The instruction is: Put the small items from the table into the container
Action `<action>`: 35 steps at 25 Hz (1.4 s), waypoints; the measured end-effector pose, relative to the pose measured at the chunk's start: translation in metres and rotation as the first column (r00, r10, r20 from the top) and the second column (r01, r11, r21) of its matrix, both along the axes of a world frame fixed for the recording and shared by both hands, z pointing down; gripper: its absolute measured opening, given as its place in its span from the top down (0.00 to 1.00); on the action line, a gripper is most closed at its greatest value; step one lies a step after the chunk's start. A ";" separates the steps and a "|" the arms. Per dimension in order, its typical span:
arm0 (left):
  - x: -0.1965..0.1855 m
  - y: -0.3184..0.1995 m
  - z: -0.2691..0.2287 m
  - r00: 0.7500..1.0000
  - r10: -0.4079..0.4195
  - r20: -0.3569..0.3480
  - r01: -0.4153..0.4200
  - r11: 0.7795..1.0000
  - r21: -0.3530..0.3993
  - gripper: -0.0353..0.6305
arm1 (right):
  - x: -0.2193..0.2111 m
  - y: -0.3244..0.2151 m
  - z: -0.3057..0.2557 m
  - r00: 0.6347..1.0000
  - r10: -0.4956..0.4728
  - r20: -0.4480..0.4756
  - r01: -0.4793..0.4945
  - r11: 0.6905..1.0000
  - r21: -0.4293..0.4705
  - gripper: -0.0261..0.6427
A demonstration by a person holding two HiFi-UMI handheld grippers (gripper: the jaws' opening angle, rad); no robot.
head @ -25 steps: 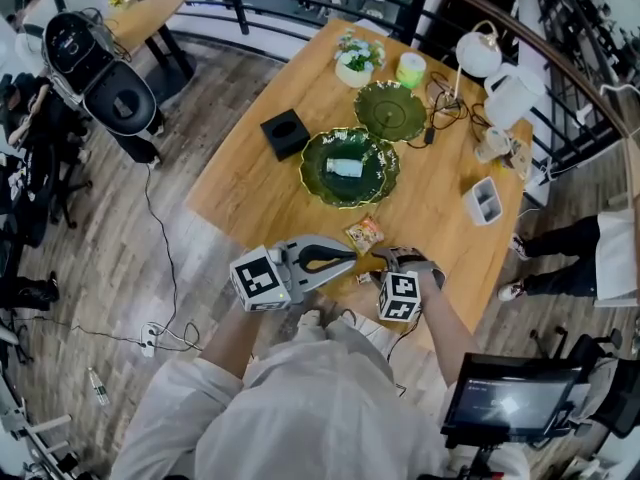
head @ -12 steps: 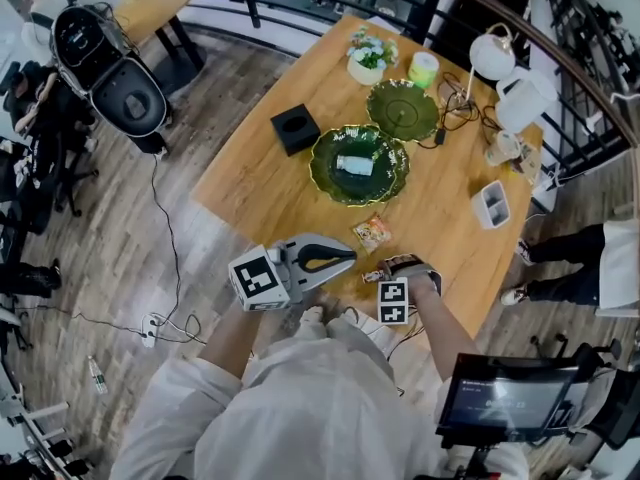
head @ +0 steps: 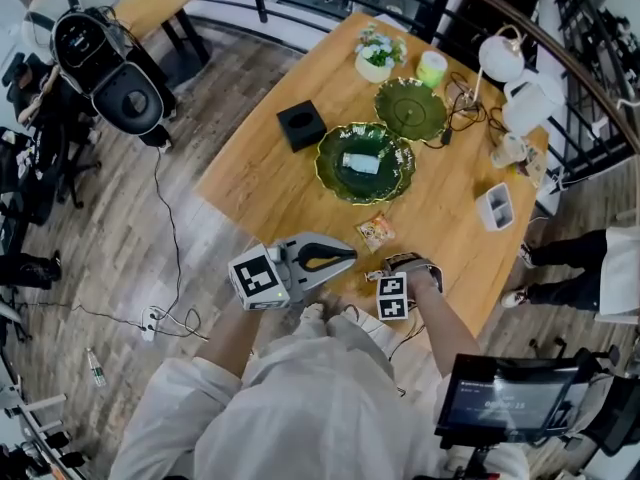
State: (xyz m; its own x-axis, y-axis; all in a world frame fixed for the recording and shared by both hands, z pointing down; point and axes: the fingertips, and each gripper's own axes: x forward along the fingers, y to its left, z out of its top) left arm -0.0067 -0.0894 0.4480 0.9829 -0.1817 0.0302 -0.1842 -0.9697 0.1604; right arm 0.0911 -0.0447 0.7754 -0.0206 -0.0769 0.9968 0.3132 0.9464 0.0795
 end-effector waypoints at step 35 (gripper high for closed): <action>0.013 0.003 -0.007 0.999 0.050 -0.010 -0.049 0.999 0.020 0.94 | -0.007 -0.052 -0.101 0.463 0.671 0.579 -0.673 0.692 -0.263 0.80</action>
State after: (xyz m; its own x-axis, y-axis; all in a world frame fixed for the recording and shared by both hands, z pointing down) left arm 0.0061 -0.0865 0.4413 0.9910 -0.1332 0.0168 -0.1342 -0.9806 0.1426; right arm 0.0845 -0.0965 0.6748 -0.5329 -0.3337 0.7776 -0.5372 0.8434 -0.0062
